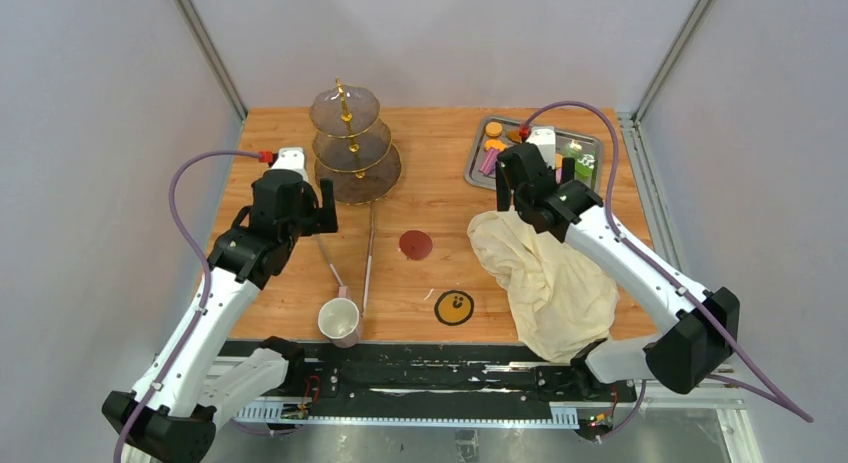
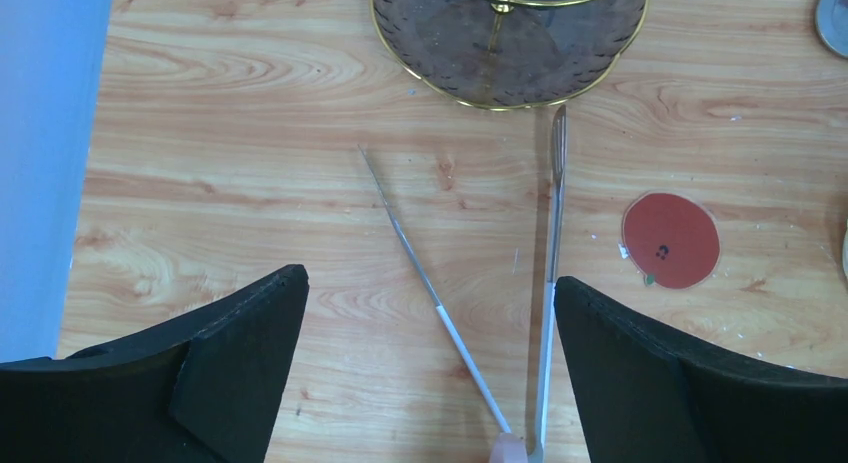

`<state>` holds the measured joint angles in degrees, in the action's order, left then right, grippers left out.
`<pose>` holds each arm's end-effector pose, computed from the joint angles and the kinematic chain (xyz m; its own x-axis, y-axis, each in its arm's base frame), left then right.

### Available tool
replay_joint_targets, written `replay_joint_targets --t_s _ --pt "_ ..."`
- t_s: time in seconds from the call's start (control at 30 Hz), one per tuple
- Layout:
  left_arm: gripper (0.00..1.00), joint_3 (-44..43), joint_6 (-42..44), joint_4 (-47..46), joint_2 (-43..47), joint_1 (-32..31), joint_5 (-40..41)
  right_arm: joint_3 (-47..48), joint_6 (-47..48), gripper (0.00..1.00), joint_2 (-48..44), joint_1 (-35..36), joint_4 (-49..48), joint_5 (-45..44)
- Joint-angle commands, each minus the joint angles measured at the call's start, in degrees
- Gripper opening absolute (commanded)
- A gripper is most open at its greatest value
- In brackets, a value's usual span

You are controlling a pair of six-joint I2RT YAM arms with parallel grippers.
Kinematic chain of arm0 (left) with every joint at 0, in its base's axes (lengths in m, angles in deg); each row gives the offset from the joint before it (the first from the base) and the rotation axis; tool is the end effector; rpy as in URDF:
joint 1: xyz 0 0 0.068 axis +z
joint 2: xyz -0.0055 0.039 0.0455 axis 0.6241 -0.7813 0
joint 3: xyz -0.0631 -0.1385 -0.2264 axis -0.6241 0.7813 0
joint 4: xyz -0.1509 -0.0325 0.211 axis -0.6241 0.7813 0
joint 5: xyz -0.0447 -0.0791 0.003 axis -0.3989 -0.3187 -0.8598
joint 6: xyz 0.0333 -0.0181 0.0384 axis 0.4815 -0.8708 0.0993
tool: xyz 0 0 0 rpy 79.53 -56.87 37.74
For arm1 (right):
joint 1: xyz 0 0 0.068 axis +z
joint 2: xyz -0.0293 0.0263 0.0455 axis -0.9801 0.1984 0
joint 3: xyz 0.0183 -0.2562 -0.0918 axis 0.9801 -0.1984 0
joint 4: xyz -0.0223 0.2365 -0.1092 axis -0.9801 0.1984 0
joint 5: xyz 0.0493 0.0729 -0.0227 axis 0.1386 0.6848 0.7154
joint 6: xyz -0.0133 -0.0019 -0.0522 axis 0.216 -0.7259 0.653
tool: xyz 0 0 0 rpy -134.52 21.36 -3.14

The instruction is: Serve the afternoon tea

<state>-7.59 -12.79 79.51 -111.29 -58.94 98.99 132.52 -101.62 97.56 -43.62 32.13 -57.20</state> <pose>0.1779 -0.0528 0.3465 -0.5198 -0.0709 -0.8514 -0.0825 0.9961 -0.0325 0.2476 0.1473 0.3437 -0.5415 -0.0228 -0.8404 0.1060 0.9898 -0.0952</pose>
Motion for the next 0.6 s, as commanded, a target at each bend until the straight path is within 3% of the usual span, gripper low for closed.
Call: replay_joint_targets --t_s 0.0,0.27,0.57 --pt "0.98 -2.53 -0.68 0.92 0.94 0.48 0.63 -2.06 -0.11 1.0 -2.72 -0.69 -2.2 -1.28" --pt "0.98 -1.83 -2.25 2.17 1.0 0.49 2.11 -2.52 -0.02 1.0 -3.05 -0.7 -3.59 1.09" --pt "0.98 3.87 -13.76 4.84 -2.16 0.45 5.53 -5.73 -0.94 0.98 -3.12 -0.6 -7.77 12.43"
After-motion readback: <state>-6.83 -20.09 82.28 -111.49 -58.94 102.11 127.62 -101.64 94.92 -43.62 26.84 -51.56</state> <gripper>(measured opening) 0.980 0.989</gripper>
